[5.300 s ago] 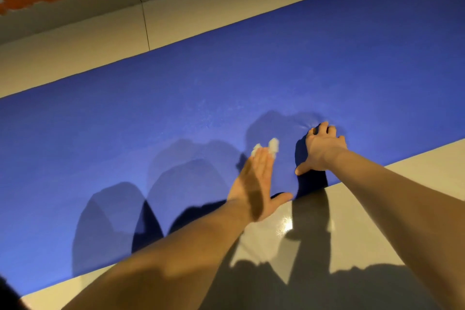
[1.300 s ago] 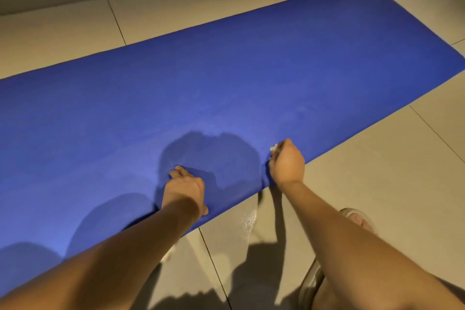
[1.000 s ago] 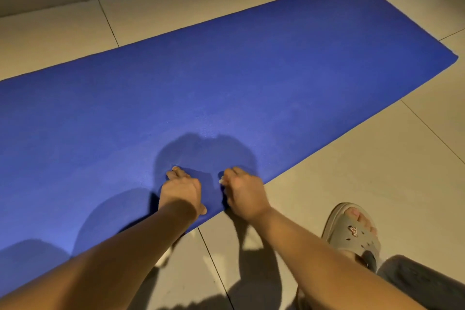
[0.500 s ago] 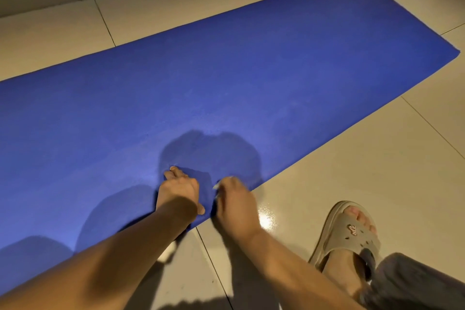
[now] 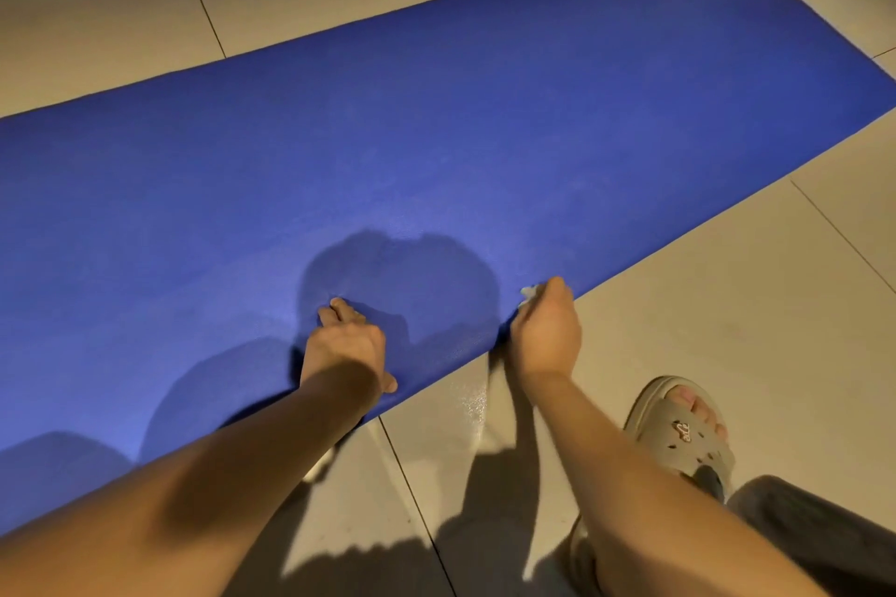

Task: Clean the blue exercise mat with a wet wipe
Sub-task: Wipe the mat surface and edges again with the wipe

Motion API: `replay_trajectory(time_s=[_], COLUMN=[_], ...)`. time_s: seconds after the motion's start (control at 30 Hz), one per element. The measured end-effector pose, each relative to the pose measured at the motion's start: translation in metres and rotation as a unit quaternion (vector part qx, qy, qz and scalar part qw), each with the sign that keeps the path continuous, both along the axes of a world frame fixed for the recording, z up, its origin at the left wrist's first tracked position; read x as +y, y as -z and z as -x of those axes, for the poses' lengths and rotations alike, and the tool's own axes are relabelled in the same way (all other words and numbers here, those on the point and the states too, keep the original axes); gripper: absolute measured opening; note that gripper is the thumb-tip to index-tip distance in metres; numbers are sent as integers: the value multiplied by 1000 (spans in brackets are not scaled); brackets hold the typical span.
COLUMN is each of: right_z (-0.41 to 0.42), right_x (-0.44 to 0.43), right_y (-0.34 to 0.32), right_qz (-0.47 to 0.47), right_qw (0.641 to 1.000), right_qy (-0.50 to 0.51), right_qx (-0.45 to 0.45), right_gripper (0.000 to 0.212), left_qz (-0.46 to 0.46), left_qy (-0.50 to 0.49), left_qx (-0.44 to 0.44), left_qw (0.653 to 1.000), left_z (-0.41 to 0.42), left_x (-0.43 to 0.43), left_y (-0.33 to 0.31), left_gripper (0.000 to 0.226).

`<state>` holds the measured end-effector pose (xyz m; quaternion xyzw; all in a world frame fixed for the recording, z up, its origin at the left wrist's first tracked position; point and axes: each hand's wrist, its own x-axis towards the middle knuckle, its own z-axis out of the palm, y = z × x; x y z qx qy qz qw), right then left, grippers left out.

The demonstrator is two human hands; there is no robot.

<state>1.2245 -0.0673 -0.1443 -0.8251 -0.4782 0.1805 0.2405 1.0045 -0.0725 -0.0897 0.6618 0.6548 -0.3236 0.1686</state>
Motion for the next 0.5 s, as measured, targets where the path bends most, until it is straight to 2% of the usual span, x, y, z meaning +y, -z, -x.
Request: replay_trajectory(time_s=[0.07, 0.13, 0.2, 0.27, 0.4, 0.5], right_z=[43, 78, 82, 57, -17, -64], right_x=[-33, -62, -70, -54, 2, 33], right_y=[-6, -17, -17, -11, -3, -4], right_qz=[-20, -17, -2, 10, -19, 10], right_qw=[997, 991, 987, 987, 998, 996], right_qy=[-5, -46, -116, -135, -6, 67], right_qx=[71, 123, 113, 81, 59, 65], right_gripper=[20, 23, 19, 14, 7, 4], left_qz=[1, 4, 9, 10, 5, 4], left_qy=[1, -2, -1, 1, -2, -6], left_qx=[0, -5, -11, -11, -13, -16], left_qw=[1000, 1000, 1000, 1000, 1000, 1000], left_z=[1, 0, -1, -2, 1, 1], left_x=[1, 3, 4, 5, 2, 1], left_y=[-1, -1, -1, -1, 0, 2], left_gripper=[107, 107, 104, 101, 105, 109])
